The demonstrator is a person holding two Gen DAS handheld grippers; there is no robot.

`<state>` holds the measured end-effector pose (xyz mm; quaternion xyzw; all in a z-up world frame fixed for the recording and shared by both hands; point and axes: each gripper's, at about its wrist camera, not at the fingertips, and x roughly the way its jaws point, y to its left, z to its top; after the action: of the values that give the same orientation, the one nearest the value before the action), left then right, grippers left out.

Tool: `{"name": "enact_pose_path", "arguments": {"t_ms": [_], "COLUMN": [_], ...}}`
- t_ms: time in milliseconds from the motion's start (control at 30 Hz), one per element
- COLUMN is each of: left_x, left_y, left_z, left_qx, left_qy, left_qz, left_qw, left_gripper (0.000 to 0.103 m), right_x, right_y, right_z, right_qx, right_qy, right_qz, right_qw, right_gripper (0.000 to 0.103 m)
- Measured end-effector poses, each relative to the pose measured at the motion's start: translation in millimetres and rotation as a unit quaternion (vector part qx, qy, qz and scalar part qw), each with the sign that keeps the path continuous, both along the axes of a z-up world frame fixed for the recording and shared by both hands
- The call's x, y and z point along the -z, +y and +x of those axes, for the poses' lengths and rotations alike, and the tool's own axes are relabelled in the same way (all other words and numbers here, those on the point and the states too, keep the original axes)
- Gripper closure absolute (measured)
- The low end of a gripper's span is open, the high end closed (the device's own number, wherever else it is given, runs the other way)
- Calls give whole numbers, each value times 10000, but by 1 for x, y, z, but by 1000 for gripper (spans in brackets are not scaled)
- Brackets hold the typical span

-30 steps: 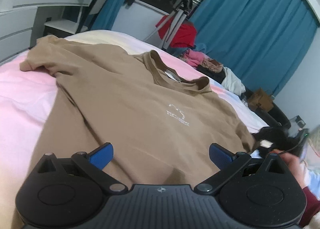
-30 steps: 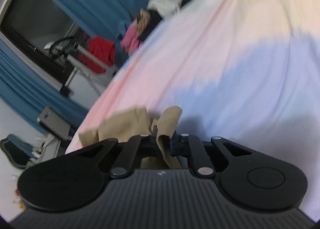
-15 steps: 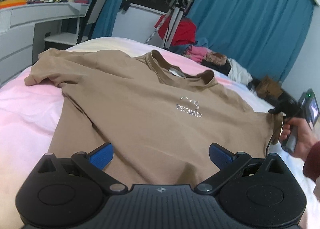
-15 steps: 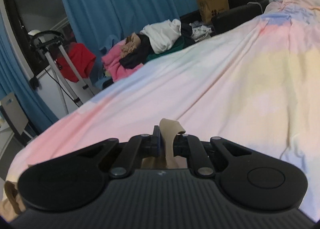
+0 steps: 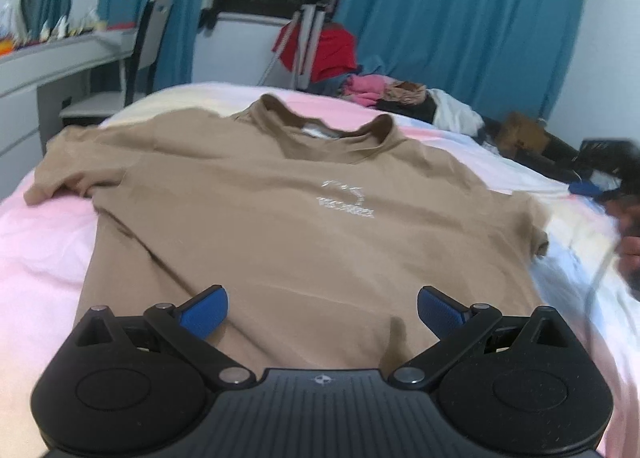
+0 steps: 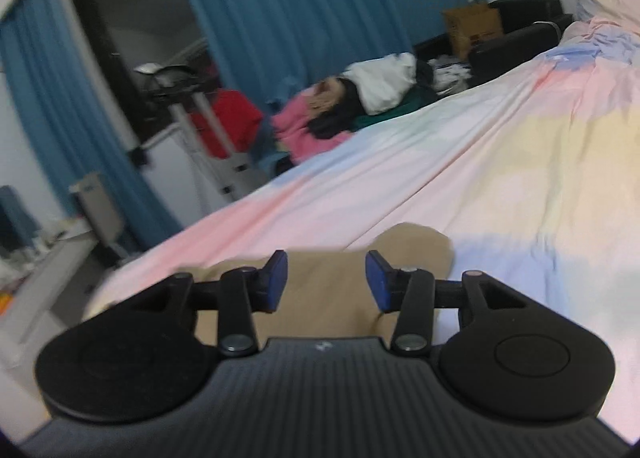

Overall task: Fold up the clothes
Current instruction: 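Grasp the t-shirt sleeve with the right gripper and smooth it outward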

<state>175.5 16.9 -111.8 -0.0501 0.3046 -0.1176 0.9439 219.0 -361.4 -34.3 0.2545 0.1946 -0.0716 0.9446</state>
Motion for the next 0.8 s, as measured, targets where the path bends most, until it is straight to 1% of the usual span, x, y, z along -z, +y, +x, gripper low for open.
{"name": "enact_pose_path", "arguments": {"t_ms": [133,200,267,300,333,433,467,567,600,667,700,733,767,800], "left_x": [-13,-19,-24,-26,-26,-25,-23,-11,-7,3,8,13,17,22], "left_y": [-14,-21,-29,-33,-36,-48,-54,-79,-87,-103,-111,-114,-118,-121], "left_z": [-27,-44,-64,-75,-83,-107,-113,-128,-133,-140,-142,-143,-144,-145], "left_qx": [353,571,689,743,854,1220,1395,1971,2128,2315,2402,2450,2490,2531], "left_qy": [-225,-295,-338,-358,-306,-106,14,387,463,584,644,727,815,903], "left_qz": [137,189,270,311,259,46,-53,-146,-121,56,149,181,202,222], "left_qw": [9990,9978,9967,9961,9955,9925,9902,9795,9759,9711,9685,9666,9648,9630], "left_gripper": [4,6,7,7,7,10,13,22,24,27,33,37,45,57], "right_x": [-25,-31,-32,-31,-29,-21,-18,-12,-11,-9,-8,-6,-4,-2], "right_y": [37,50,59,60,62,56,53,41,36,30,27,25,22,19], "right_z": [-92,-132,-169,-184,-198,-223,-226,-233,-234,-240,-243,-244,-244,-244], "right_qx": [-262,-375,-422,-397,-370,-248,-193,31,119,263,335,335,336,337], "right_qy": [-163,-308,-531,-566,-599,-554,-526,-495,-512,-594,-635,-675,-691,-706], "right_qz": [250,369,405,425,445,570,631,762,795,891,939,999,1067,1135], "right_qw": [9992,9981,9969,9967,9965,9965,9964,9959,9954,9939,9930,9921,9913,9905], "right_gripper": [56,43,38,35,35,33,33,33,33,33,33,33,33,33]}}
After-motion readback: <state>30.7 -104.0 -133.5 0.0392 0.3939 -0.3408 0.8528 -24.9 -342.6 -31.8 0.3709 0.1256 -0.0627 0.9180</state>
